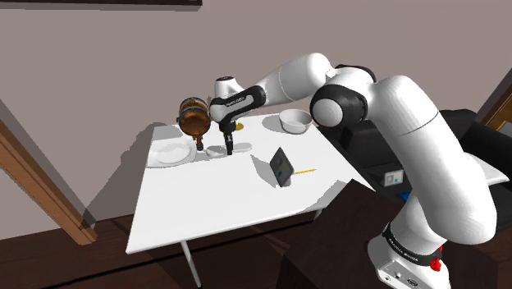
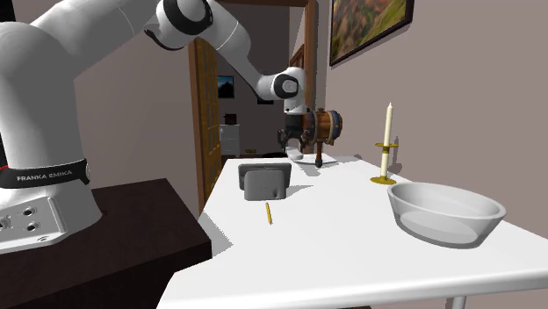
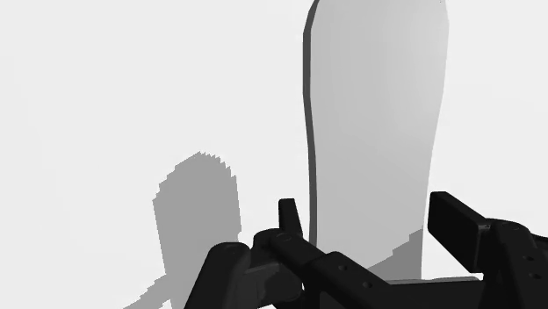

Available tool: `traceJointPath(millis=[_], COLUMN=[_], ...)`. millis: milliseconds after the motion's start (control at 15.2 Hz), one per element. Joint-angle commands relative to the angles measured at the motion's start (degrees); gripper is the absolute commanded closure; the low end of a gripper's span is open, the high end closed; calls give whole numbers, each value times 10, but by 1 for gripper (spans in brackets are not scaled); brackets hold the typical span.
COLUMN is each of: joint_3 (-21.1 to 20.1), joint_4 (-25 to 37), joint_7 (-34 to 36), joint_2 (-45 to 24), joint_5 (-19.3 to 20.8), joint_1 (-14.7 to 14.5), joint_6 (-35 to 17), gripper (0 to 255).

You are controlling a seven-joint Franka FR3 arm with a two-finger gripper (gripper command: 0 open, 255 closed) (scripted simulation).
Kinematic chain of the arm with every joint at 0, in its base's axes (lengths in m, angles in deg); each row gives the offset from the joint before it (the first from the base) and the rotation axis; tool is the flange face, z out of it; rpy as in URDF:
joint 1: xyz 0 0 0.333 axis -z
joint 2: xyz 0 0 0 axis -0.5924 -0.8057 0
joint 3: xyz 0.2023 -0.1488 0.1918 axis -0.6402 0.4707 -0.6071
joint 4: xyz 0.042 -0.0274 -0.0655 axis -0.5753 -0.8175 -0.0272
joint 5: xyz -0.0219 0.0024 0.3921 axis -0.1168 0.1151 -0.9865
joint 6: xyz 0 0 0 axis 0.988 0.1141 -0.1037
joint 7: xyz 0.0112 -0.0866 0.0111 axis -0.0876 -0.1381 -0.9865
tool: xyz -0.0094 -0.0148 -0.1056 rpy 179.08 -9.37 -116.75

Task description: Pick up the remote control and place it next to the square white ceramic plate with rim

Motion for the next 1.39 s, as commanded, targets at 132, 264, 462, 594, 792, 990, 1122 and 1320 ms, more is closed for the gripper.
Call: traceJointPath(millis=[132, 264, 462, 594, 792, 990, 1122, 1320], joint_3=[-5, -8, -11, -11, -12, -13, -14, -14], joint_4=[84, 139, 212, 212, 215, 220, 225, 235], joint_7=[43, 64, 86, 86, 85, 85, 85, 85], joint_2=[-45, -76, -120, -128, -143, -159, -170, -188], joint_5=[4, 5, 7, 6, 6, 5, 5, 4], joint_1=[-29, -42, -54, -54, -54, -53, -53, -52], joint_6=[37, 61, 89, 81, 69, 58, 52, 43], gripper=[255, 255, 255, 255, 255, 255, 255, 255])
